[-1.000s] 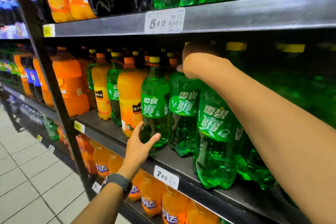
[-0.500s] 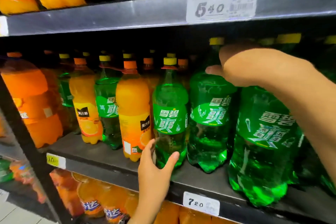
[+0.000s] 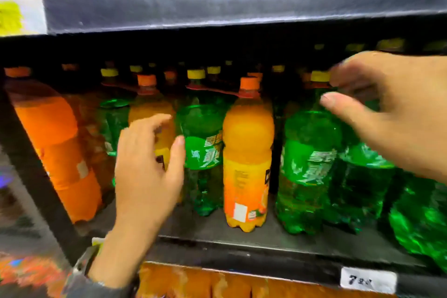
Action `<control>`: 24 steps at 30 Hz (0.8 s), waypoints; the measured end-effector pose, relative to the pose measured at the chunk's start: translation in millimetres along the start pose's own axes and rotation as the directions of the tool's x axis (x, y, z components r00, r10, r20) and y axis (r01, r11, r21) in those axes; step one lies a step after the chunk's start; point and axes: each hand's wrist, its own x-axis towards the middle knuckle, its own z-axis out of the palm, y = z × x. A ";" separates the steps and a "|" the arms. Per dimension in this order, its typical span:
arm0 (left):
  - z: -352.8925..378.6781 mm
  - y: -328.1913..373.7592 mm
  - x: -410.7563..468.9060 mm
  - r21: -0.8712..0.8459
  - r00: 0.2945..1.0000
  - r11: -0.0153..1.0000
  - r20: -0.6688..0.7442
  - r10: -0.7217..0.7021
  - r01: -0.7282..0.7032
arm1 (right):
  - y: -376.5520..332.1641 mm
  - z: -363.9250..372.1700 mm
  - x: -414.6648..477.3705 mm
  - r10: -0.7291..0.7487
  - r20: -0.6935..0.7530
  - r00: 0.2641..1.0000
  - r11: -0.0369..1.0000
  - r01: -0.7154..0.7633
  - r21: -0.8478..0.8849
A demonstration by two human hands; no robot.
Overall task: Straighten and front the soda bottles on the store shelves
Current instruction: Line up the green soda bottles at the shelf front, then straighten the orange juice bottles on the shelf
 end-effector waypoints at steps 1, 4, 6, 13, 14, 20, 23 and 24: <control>-1.5 -1.6 18.1 0.041 0.997 0.997 0.003 0.073 -0.073 | -15.4 7.2 2.8 0.020 0.061 0.998 0.999 -0.023 0.049; 0.5 6.1 61.3 0.128 0.984 0.977 0.077 0.162 -0.171 | -52.2 37.4 19.9 0.045 0.203 0.978 0.989 -0.072 0.127; 5.3 16.0 78.2 0.173 0.974 0.976 0.206 0.098 -0.135 | -60.5 53.4 34.9 0.109 0.298 0.948 0.984 -0.145 0.104; 33.3 10.9 109.8 0.197 0.828 0.968 0.561 0.019 -0.155 | -51.3 82.5 49.9 0.225 0.434 0.872 0.974 -0.210 -0.083; 35.8 9.1 109.9 0.188 0.819 0.968 0.572 0.030 -0.167 | -49.0 84.3 50.7 0.229 0.425 0.876 0.973 -0.206 -0.100; 39.1 -3.3 118.7 0.094 0.777 0.990 0.630 0.019 -0.101 | -62.0 93.5 57.8 0.257 0.360 0.897 0.949 -0.165 -0.267; 35.1 -11.4 129.6 -0.001 0.702 0.996 0.709 0.063 -0.088 | -57.1 88.1 61.4 0.248 0.447 0.859 0.953 -0.133 -0.274; 33.1 -14.1 131.7 -0.045 0.687 0.994 0.720 0.099 -0.096 | -54.9 84.8 62.4 0.237 0.471 0.850 0.958 -0.125 -0.258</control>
